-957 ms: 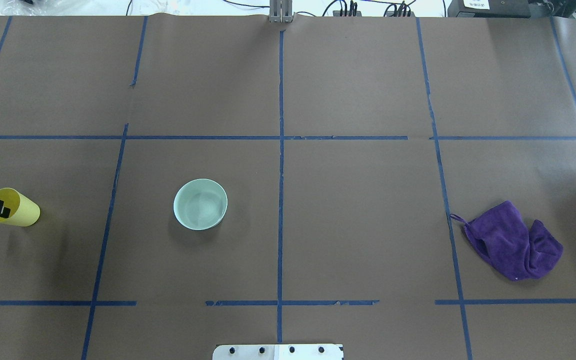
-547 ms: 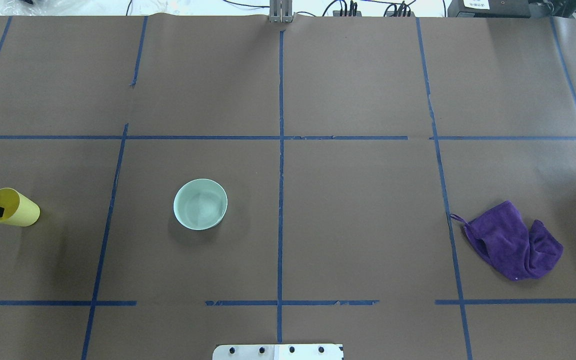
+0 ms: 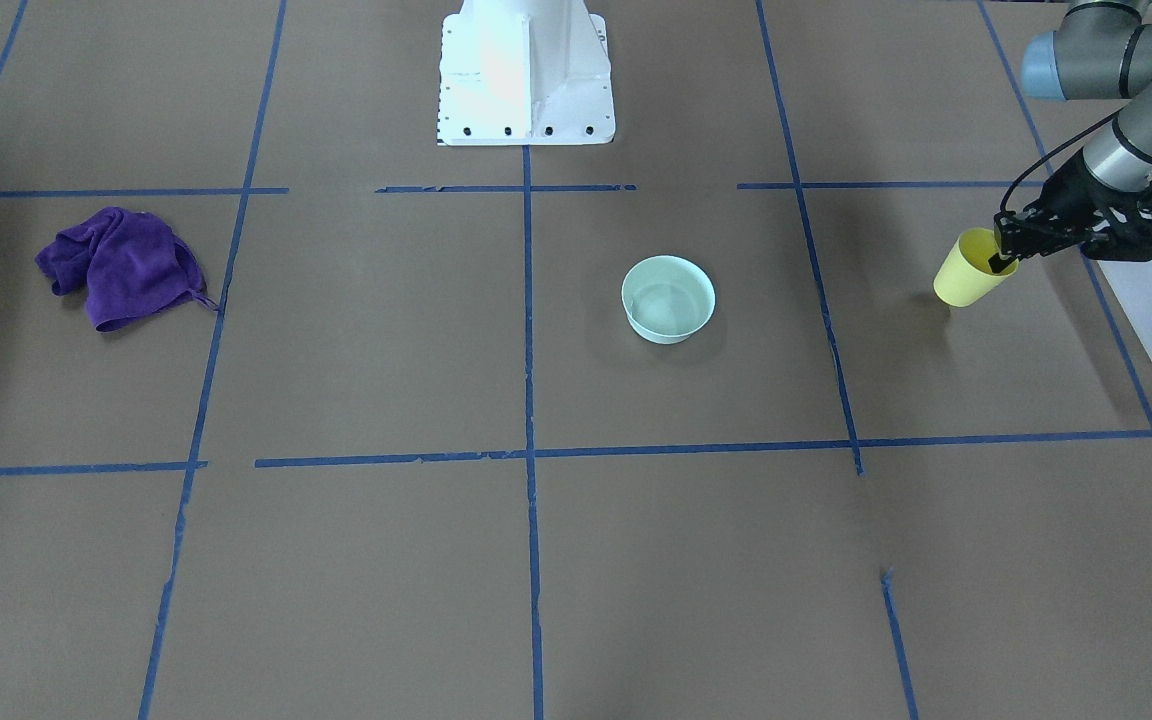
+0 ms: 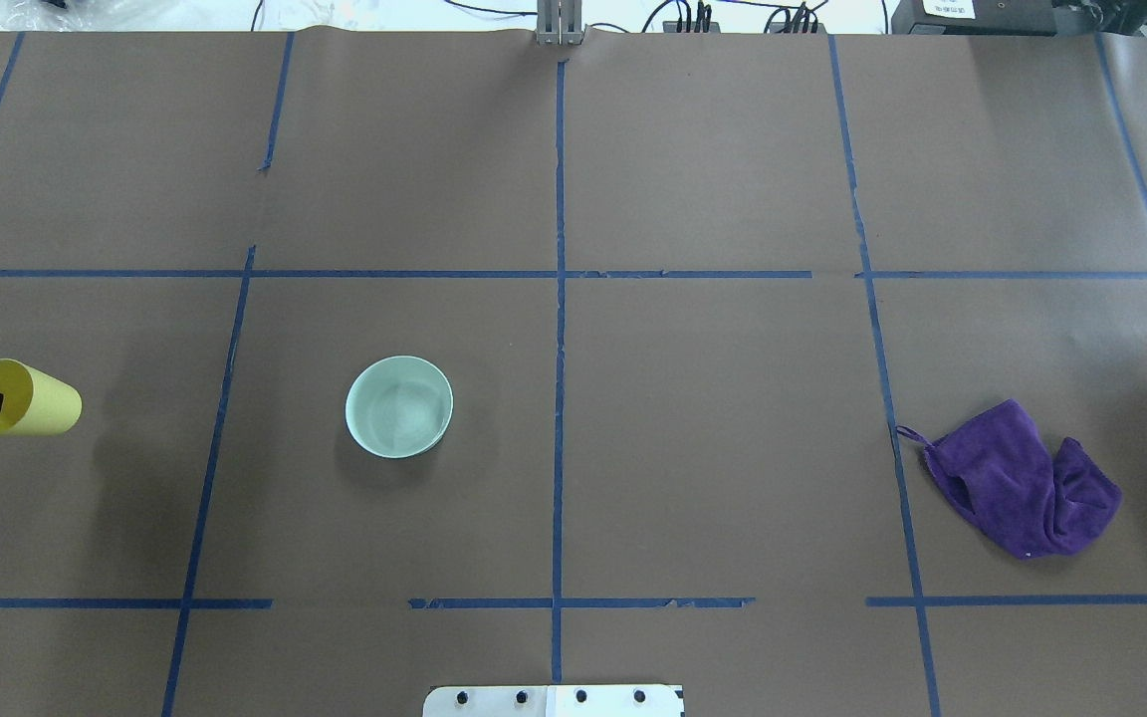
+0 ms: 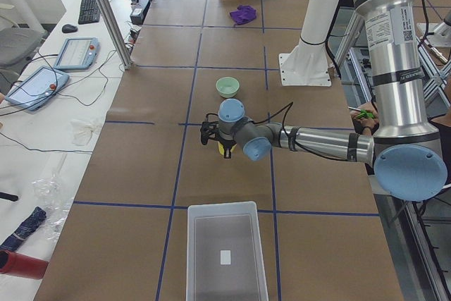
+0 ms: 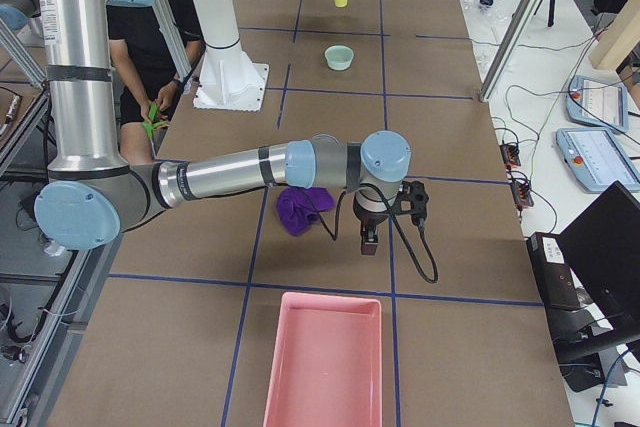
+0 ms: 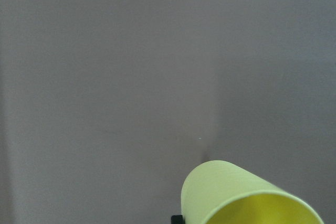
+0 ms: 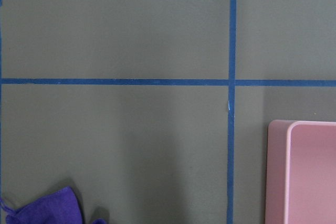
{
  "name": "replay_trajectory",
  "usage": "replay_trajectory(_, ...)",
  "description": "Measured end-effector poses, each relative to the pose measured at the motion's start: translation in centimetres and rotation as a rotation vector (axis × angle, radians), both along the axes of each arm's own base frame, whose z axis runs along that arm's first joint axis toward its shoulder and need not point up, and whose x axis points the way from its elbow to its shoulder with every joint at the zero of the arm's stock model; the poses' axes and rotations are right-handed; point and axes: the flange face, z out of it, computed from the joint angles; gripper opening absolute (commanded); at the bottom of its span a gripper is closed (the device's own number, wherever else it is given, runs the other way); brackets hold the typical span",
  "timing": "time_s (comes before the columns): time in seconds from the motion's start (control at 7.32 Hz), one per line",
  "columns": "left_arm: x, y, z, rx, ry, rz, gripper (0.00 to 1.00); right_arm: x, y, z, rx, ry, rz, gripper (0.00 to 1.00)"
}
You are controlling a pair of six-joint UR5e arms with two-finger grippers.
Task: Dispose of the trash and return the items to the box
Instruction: 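Lift the yellow cup with the left gripper toward the clear bin, then lower the right gripper onto the purple cloth and grasp it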
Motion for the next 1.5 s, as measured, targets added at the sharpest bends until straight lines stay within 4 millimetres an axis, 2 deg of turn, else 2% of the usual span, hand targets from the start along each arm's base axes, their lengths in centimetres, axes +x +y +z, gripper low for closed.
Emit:
replay_trajectory(0.14,-1.1,-0.1,-1.3,0.022,-0.014,0.005,0.0,-1.6,0.1,-0.5,0.005,-0.004,0.009,1.0)
replay_trajectory(0.27,-3.5,-0.8,-2.7,0.056,-0.045,0.004,0.0,-3.3,-0.1,-1.4,0.007,-0.014,0.039,1.0)
replay_trajectory(0.41,-6.9,-1.9,-3.6,0.096,-0.088,-0.004,0.0,-5.1,-0.6,-2.6,-0.003,-0.032,0.068,1.0)
replay_trajectory(0.55,-10.1,-3.0,-3.9,0.133,-0.13,-0.005,0.0,-7.0,0.0,-2.9,-0.016,-0.044,0.065,1.0)
replay_trajectory(0.82,-16.2,-4.6,-3.8,0.191,-0.209,-0.002,0.0,-10.6,3.6,-1.8,0.029,-0.038,0.031,1.0)
replay_trajectory(0.96,-18.6,-4.7,-3.6,0.218,-0.237,-0.001,0.0,-13.3,5.7,-0.9,0.07,-0.024,0.021,1.0)
replay_trajectory(1.23,-21.4,-4.6,-3.3,0.259,-0.267,-0.002,0.0,-20.1,10.2,0.5,0.151,0.0,-0.026,1.0)
replay_trajectory(1.5,-24.2,-4.4,-2.0,0.28,-0.3,-0.007,0.0,-25.9,14.1,0.7,0.192,-0.021,-0.119,1.0)
